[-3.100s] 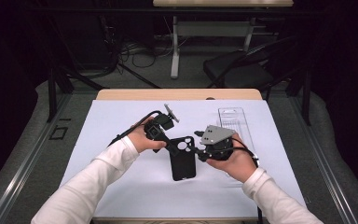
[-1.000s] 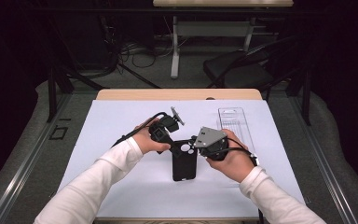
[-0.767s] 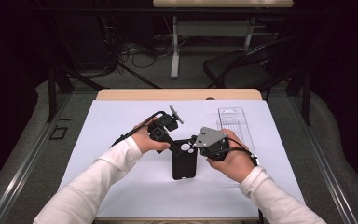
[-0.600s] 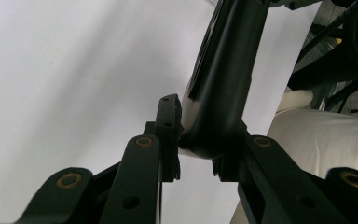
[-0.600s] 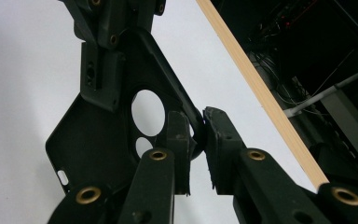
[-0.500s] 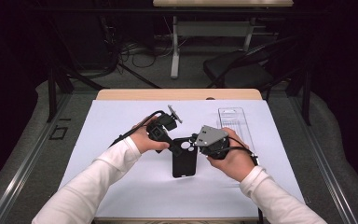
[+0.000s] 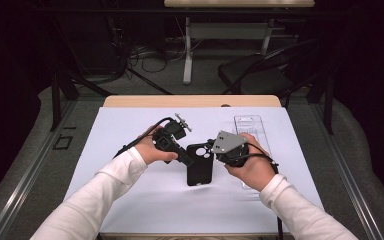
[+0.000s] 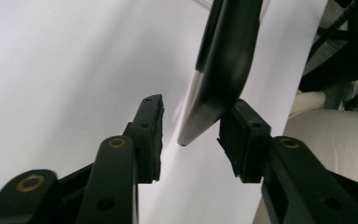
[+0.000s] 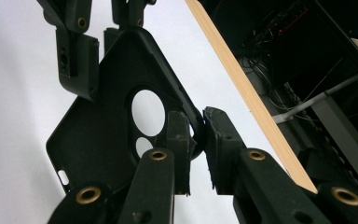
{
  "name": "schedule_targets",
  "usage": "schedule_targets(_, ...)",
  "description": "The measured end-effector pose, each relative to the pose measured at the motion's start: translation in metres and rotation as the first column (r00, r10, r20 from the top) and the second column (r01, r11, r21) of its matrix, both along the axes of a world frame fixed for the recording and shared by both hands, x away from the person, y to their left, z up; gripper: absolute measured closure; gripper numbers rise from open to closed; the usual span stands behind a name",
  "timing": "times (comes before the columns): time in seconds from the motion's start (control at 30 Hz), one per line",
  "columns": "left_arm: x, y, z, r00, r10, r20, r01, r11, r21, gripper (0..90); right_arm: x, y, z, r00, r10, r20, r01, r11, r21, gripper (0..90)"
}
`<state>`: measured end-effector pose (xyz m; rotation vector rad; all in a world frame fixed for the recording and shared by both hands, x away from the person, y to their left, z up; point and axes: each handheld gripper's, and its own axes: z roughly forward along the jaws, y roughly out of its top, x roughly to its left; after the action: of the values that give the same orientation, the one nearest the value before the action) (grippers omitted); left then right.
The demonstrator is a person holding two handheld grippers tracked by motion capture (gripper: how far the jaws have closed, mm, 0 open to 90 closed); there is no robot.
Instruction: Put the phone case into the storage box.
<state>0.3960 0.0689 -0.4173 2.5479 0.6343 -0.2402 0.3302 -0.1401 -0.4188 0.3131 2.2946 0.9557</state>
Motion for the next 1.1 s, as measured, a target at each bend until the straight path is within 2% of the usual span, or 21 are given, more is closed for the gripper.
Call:
schedule_targets(0.23, 0.0, 0.008, 0.001, 0.9992, 0.031, 0.024, -0.03, 0.9984, -0.048, 47.3, 0.003, -0.003, 0.003, 0.9999, 0.009, 0.007, -0.009, 1.0, -0.004, 80.9)
schedule_targets(0.4, -0.001, 0.01, 0.0, 0.997, 0.038, 0.067, -0.035, 0.9983, -0.046, 40.8, 0.005, -0.006, 0.005, 0.9998, 0.016, 0.012, -0.016, 0.9997, 0.018, 80.9)
schedule_targets(0.5, -0.002, 0.011, -0.001, 0.9964, 0.035, 0.078, -0.031, 0.9979, -0.057, 40.5, 0.006, -0.008, 0.006, 0.9996, 0.017, 0.022, -0.018, 0.9997, 0.017, 80.9)
schedule_targets(0.57, -0.002, 0.011, -0.001, 0.9948, 0.034, 0.096, -0.03, 0.9985, -0.046, 40.6, 0.007, -0.01, 0.008, 0.9996, 0.017, 0.024, -0.018, 0.9996, 0.024, 80.9)
schedule_targets(0.67, -0.002, 0.012, 0.0, 0.9949, 0.027, 0.097, -0.022, 0.9985, -0.05, 40.6, 0.007, -0.013, 0.01, 0.9995, 0.014, 0.027, -0.015, 0.9995, 0.028, 80.9)
schedule_targets(0.8, -0.004, 0.013, 0.001, 0.9955, 0.044, 0.084, -0.039, 0.997, -0.066, 39.9, 0.007, -0.017, 0.014, 0.999, 0.017, 0.04, -0.018, 0.9995, 0.026, 80.9)
schedule_targets(0.9, -0.004, 0.012, -0.001, 0.9966, 0.049, 0.065, -0.045, 0.9971, -0.062, 30.3, 0.008, -0.02, 0.018, 0.9989, 0.016, 0.044, -0.017, 0.9996, 0.023, 80.9)
schedule_targets(1.0, -0.005, 0.013, -0.002, 0.9955, 0.06, 0.074, -0.055, 0.9965, -0.063, 26.9, 0.009, -0.023, 0.021, 0.9988, 0.014, 0.047, -0.015, 0.9995, 0.028, 80.9)
schedule_targets(1.1, -0.005, 0.013, -0.001, 0.9936, 0.075, 0.084, -0.069, 0.9953, -0.067, 19.3, 0.01, -0.027, 0.024, 0.9984, 0.013, 0.055, -0.014, 0.9996, 0.023, 80.9)
